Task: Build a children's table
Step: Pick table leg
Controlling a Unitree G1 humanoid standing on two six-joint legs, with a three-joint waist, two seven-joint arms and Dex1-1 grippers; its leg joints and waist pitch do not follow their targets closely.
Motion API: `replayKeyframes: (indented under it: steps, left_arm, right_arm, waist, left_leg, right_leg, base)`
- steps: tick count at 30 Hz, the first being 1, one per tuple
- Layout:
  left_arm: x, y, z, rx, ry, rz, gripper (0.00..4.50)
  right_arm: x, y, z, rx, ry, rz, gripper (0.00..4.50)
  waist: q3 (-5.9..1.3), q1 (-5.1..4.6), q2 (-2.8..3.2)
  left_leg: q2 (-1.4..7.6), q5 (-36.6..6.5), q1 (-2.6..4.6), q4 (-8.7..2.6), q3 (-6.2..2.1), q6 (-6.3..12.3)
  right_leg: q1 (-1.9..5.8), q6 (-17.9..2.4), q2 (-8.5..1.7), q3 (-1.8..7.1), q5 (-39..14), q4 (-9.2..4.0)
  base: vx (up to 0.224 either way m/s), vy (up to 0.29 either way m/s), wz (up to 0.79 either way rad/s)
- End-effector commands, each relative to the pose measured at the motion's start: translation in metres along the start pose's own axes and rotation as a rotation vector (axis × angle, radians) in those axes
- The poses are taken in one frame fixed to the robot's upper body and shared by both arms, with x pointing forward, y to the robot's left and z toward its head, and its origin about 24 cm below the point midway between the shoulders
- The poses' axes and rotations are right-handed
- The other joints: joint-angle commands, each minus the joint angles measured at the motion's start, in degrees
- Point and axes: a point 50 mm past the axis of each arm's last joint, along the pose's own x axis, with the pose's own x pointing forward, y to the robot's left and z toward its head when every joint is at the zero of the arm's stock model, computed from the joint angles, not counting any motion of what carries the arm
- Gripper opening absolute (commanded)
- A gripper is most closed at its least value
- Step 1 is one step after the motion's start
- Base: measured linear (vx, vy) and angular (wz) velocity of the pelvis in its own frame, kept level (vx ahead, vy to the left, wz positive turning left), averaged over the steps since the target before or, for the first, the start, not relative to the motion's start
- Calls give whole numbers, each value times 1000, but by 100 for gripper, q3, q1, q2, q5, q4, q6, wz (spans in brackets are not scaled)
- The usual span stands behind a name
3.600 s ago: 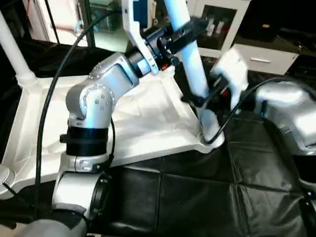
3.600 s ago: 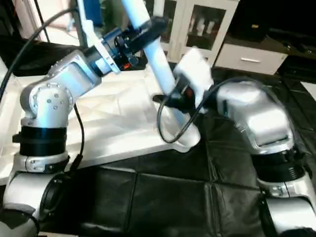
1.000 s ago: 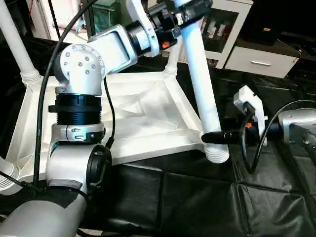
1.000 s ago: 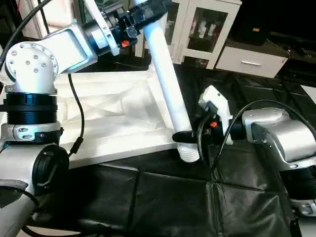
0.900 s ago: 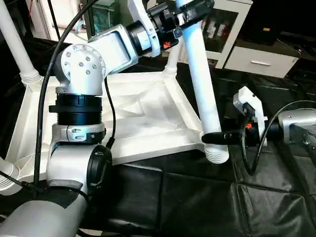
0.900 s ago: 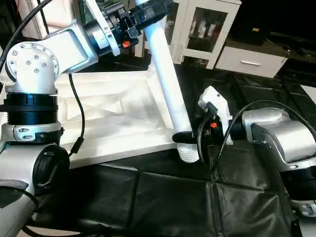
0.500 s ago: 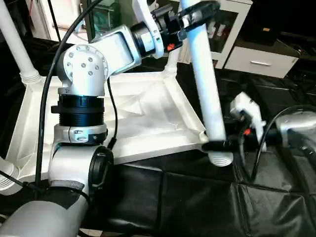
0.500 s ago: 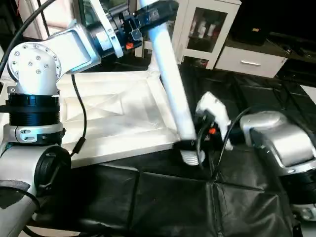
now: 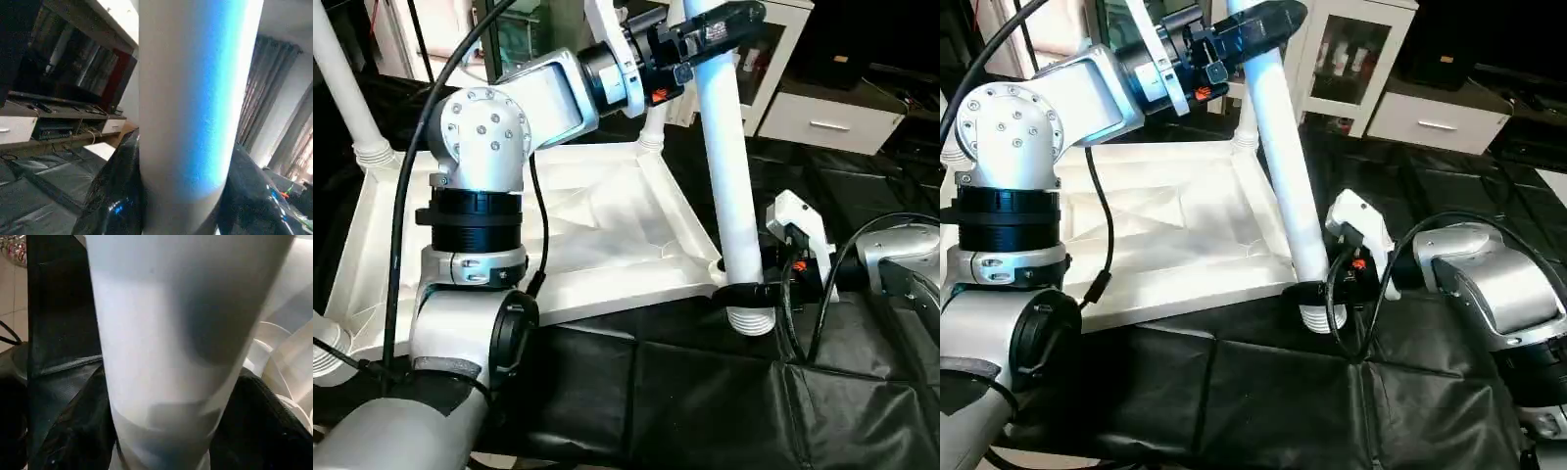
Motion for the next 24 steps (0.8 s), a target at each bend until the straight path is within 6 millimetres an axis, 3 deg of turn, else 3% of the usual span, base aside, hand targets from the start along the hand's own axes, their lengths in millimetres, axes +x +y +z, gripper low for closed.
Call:
replayKeyframes:
  steps: [1,6,8,17,24]
  left_arm:
    - [3,-6,-1,23,16,-27,154]
    - [3,-7,0,26,14,-30,154]
    - [3,-7,0,26,13,-29,154]
    - [2,-6,1,27,9,-22,154]
    - [2,-4,0,54,24,-7,154]
  right_arm:
    - [-2,-1,3,-27,1,-15,298]
    - [-2,0,2,-24,1,-6,298]
    - [-1,0,2,-19,-2,6,262]
    - [1,0,3,-12,-11,16,191]
    - [0,0,4,-12,-19,14,187]
  waist:
    - [-501,13,-85]
    - [-497,11,-89]
    - [-496,9,-95]
    - [-498,11,-74]
    - [-502,7,-59]
  left_leg:
    - [339,-1166,192,-390,-185,-104]
    - [334,-1189,194,-386,-185,-105]
    - [334,-1182,191,-387,-186,-104]
    - [336,-1170,190,-394,-189,-106]
    - [341,-1216,197,-400,-194,-133]
  right_leg:
    - [214,-922,-455,197,-2099,-464]
    - [212,-882,-457,195,-2214,-480]
    - [211,-866,-452,195,-2217,-478]
    - [213,-911,-448,192,-2115,-467]
    - [213,-917,-447,193,-2092,-464]
  base:
    - [0,0,0]
    - [0,0,0]
    - [0,0,0]
    - [0,0,0]
    - [0,0,0]
